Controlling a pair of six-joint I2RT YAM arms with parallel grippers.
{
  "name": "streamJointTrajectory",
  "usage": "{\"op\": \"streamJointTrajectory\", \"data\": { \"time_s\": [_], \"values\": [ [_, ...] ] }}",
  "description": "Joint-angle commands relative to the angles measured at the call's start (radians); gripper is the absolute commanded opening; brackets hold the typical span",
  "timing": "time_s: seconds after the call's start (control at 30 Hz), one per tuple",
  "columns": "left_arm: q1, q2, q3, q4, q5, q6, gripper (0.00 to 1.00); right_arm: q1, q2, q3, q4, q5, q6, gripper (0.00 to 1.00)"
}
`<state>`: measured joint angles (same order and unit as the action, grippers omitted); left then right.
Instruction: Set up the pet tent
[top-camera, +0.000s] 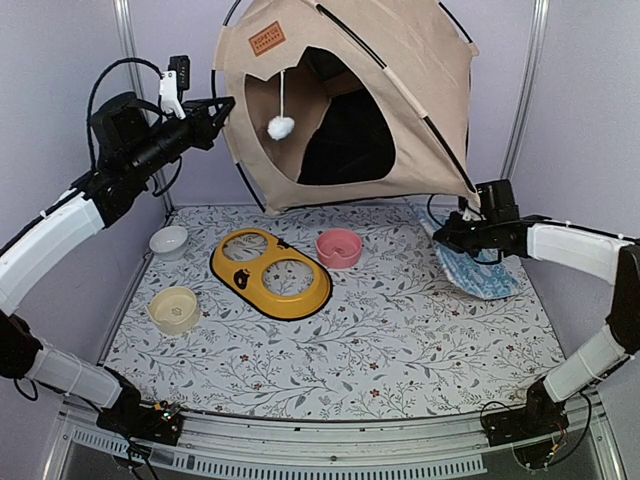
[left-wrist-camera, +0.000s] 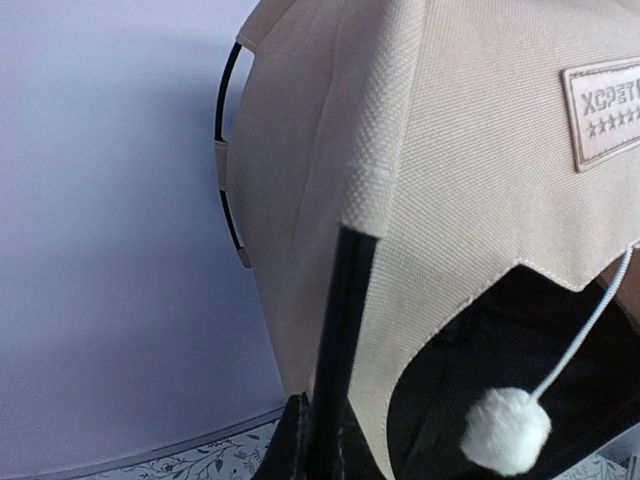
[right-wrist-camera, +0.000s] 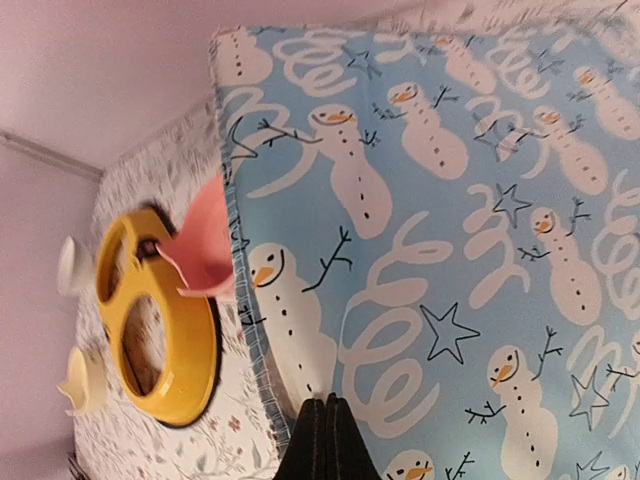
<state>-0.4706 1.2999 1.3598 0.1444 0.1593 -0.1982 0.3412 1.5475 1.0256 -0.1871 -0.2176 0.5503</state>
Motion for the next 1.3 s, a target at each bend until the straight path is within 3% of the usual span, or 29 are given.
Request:
{"op": "streamJointTrajectory", "data": {
  "time_s": [0.0, 0.2, 0.37, 0.77, 0.87, 1.03, 1.27],
  "values": [
    [-0.062, 0.066, 0.031, 0.118, -0.027, -0.040, 0.00, -0.043, -0.276, -0.087, 0.138, 0.101, 0.108, 0.00],
    [-0.176, 0.247, 0.149, 0.122, -0.134, -0.009, 0.00, -0.044, -0.669, -0.144, 0.126, 0.304, 0.125, 0.00],
    [-0.229, 0.384, 0.240, 0.137, -0.260, -0.069, 0.00, -0.044, -0.884, -0.094, 0.073, 0.448, 0.096, 0.00],
    [-0.222, 0.590, 0.481, 0.073, -0.362, -0.240, 0.00, -0.044, -0.953, 0.067, 0.064, 0.440, -0.018, 0.00],
    [-0.219, 0.621, 0.519, 0.080, -0.299, -0.224, 0.00, -0.043, -0.947, 0.096, 0.093, 0.362, -0.057, 0.00],
    [-0.256, 0.751, 0.620, 0.070, -0.010, -0.124, 0.00, -0.044, -0.924, 0.132, 0.163, 0.180, -0.105, 0.00],
    [-0.350, 0.873, 0.740, -0.029, 0.163, 0.022, 0.00, -0.044, -0.811, 0.169, 0.178, -0.017, -0.126, 0.00]
  ]
}}
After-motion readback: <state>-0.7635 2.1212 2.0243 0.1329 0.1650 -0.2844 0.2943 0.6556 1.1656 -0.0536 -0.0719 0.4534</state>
